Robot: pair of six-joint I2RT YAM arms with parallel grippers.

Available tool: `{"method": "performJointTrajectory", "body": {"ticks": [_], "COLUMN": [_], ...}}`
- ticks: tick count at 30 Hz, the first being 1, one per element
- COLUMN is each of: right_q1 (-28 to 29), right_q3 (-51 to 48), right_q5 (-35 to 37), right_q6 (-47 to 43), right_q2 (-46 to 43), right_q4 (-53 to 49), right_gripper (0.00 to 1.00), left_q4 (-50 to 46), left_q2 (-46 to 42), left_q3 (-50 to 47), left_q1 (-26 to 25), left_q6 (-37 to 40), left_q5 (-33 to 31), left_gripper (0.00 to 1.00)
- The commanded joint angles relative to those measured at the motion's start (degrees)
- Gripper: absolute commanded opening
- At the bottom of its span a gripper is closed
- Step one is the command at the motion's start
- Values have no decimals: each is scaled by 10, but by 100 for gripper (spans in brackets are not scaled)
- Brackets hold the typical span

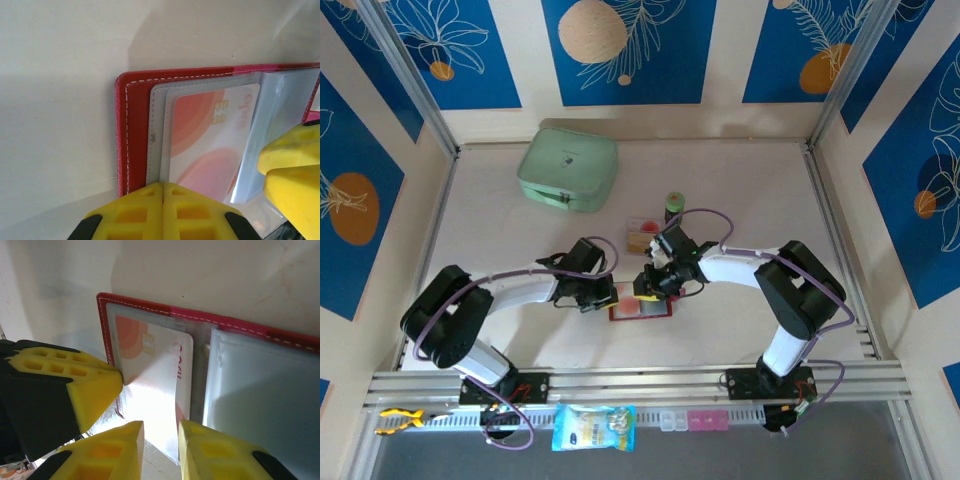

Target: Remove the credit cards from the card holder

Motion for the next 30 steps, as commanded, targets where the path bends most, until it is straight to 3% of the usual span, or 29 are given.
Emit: {"method": "performJointTrajectory", "body": {"ticks": [1,30], "right_q1": [6,26], "right_q3": [17,43], "right_q5": [-11,24], "right_q6": [-2,-19], "right_q2": [10,45], "right_q4": [3,-38], "right_gripper": [25,23], "left_q4": [-21,-18], "left_q2": [2,-4], "left_q3": [-7,-13], "left_q1": [7,6], "left_q6": [9,5], "left_q5": [-10,-9], "left_gripper": [5,5]}}
